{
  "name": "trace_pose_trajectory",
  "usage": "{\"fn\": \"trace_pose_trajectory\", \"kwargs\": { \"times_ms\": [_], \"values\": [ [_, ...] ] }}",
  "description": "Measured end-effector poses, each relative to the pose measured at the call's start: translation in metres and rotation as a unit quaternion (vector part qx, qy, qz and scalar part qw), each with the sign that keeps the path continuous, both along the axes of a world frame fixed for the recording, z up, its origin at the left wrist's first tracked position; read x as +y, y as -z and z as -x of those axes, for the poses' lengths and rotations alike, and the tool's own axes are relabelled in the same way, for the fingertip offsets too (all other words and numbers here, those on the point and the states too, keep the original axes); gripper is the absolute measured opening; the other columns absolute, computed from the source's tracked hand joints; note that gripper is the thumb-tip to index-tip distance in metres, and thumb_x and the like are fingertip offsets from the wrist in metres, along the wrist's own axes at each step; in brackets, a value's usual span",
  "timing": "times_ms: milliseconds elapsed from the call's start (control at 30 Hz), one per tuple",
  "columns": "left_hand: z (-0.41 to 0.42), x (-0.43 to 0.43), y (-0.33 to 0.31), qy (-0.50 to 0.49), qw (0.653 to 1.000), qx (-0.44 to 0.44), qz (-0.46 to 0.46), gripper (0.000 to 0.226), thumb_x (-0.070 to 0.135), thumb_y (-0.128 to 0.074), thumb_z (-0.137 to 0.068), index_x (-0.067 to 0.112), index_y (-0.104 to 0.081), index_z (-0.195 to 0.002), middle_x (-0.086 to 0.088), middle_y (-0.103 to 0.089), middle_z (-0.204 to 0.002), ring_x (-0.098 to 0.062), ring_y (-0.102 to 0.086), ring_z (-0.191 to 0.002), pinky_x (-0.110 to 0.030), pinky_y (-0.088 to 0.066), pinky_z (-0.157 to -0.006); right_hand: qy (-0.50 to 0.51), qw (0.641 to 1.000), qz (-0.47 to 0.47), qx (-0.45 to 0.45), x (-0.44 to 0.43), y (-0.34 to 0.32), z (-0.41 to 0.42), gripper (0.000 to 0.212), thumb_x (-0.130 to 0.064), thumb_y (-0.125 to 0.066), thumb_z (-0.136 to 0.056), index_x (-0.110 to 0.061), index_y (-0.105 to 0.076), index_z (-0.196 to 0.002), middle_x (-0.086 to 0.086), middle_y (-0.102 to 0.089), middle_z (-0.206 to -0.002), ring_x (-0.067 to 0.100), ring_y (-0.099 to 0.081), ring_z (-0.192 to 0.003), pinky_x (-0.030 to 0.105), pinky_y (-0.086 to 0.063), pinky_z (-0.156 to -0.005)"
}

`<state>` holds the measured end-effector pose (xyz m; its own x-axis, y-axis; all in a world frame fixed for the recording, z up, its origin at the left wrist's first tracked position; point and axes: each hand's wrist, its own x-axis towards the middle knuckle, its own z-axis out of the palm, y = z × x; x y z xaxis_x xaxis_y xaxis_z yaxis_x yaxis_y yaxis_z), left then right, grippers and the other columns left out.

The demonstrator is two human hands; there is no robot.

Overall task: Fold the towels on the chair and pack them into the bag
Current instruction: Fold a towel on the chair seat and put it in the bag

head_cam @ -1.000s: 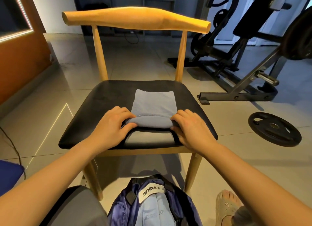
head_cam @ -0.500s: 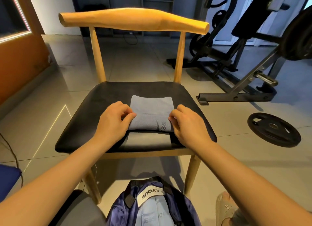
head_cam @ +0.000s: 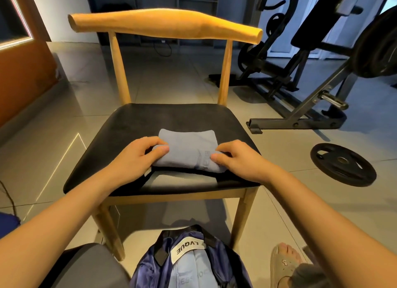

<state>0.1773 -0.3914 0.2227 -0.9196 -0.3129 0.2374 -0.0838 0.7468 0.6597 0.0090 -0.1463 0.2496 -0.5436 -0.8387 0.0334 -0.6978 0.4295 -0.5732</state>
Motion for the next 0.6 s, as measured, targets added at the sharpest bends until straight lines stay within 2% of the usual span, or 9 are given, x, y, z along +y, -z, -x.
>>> {"fn": "trace_pose_trajectory", "kwargs": {
  "times_ms": [67,167,233,267,333,400,467,533,600],
  "values": [
    [-0.001,0.003,0.0,-0.012,1.0,0.001,-0.019,0.021,0.048,-0.052,-0.101,0.032,-0.066,-0.1,0.004,-0.068,-0.092,-0.014,-0.063,-0.087,-0.041,-0.054,-0.081,0.02,1.0,0.019,0.007,-0.002,0.002,-0.001,0.016,-0.042,-0.058,-0.1,-0.027,-0.063,-0.1,-0.003,-0.065,-0.089,0.015,-0.061,-0.08,0.04,-0.055,-0.075],
    [0.004,0.01,0.001,-0.07,0.997,0.019,0.031,0.02,0.048,-0.057,-0.099,0.032,-0.064,-0.09,0.005,-0.063,-0.079,-0.012,-0.06,-0.075,-0.035,-0.051,-0.071,0.051,0.98,0.029,0.188,-0.007,0.011,-0.007,0.016,-0.042,-0.059,-0.1,-0.027,-0.061,-0.102,-0.007,-0.057,-0.098,0.013,-0.055,-0.085,0.032,-0.051,-0.074],
    [0.008,0.014,0.002,-0.11,0.991,0.052,0.064,0.016,0.043,-0.062,-0.097,0.03,-0.064,-0.088,0.008,-0.057,-0.085,-0.012,-0.057,-0.08,-0.031,-0.048,-0.072,0.046,0.952,0.038,0.299,-0.009,0.015,-0.012,0.022,-0.041,-0.056,-0.101,-0.022,-0.067,-0.102,-0.004,-0.056,-0.098,0.015,-0.052,-0.086,0.032,-0.049,-0.074],
    [0.009,0.015,0.003,-0.115,0.988,0.069,0.07,0.013,0.039,-0.064,-0.097,0.028,-0.064,-0.09,0.009,-0.057,-0.089,-0.011,-0.056,-0.084,-0.031,-0.049,-0.074,0.035,0.946,0.046,0.319,-0.009,0.015,-0.014,0.027,-0.043,-0.054,-0.101,-0.021,-0.069,-0.099,-0.004,-0.056,-0.095,0.015,-0.051,-0.084,0.032,-0.048,-0.073],
    [0.01,0.016,0.008,-0.101,0.986,0.093,0.098,0.012,0.032,-0.061,-0.1,0.023,-0.068,-0.095,0.013,-0.06,-0.093,-0.011,-0.055,-0.089,-0.035,-0.051,-0.081,0.008,0.948,0.059,0.314,-0.006,0.017,-0.018,0.037,-0.054,-0.051,-0.099,-0.022,-0.068,-0.094,-0.006,-0.055,-0.091,0.012,-0.049,-0.081,0.032,-0.047,-0.071],
    [0.007,0.016,0.013,-0.08,0.984,0.104,0.119,0.024,0.037,-0.053,-0.101,0.021,-0.071,-0.099,0.018,-0.059,-0.09,-0.009,-0.052,-0.09,-0.038,-0.05,-0.083,-0.016,0.944,0.029,0.329,-0.001,0.018,-0.02,0.042,-0.063,-0.054,-0.093,-0.023,-0.065,-0.1,-0.006,-0.056,-0.097,0.013,-0.049,-0.086,0.032,-0.048,-0.075],
    [-0.001,0.015,0.016,-0.047,0.988,0.096,0.111,0.034,0.052,-0.049,-0.097,0.026,-0.07,-0.104,0.025,-0.058,-0.092,-0.006,-0.052,-0.092,-0.033,-0.048,-0.082,-0.019,0.945,0.005,0.327,0.001,0.02,-0.018,0.041,-0.061,-0.058,-0.091,-0.023,-0.062,-0.108,-0.006,-0.056,-0.104,0.013,-0.049,-0.092,0.033,-0.048,-0.081],
    [-0.006,0.011,0.02,-0.01,0.99,0.071,0.122,0.043,0.065,-0.057,-0.09,0.032,-0.066,-0.116,0.028,-0.057,-0.101,-0.004,-0.053,-0.1,-0.024,-0.044,-0.084,-0.011,0.956,0.029,0.291,0.002,0.021,-0.016,0.035,-0.055,-0.059,-0.095,-0.023,-0.062,-0.11,-0.006,-0.057,-0.105,0.012,-0.049,-0.092,0.031,-0.048,-0.081],
    [-0.006,0.006,0.025,0.003,0.989,0.06,0.131,0.048,0.069,-0.061,-0.086,0.035,-0.063,-0.12,0.025,-0.056,-0.107,-0.006,-0.052,-0.103,-0.025,-0.045,-0.085,-0.006,0.969,0.052,0.243,0.001,0.02,-0.016,0.03,-0.05,-0.058,-0.098,-0.023,-0.062,-0.11,-0.007,-0.058,-0.103,0.011,-0.05,-0.092,0.03,-0.047,-0.081]
  ]
}}
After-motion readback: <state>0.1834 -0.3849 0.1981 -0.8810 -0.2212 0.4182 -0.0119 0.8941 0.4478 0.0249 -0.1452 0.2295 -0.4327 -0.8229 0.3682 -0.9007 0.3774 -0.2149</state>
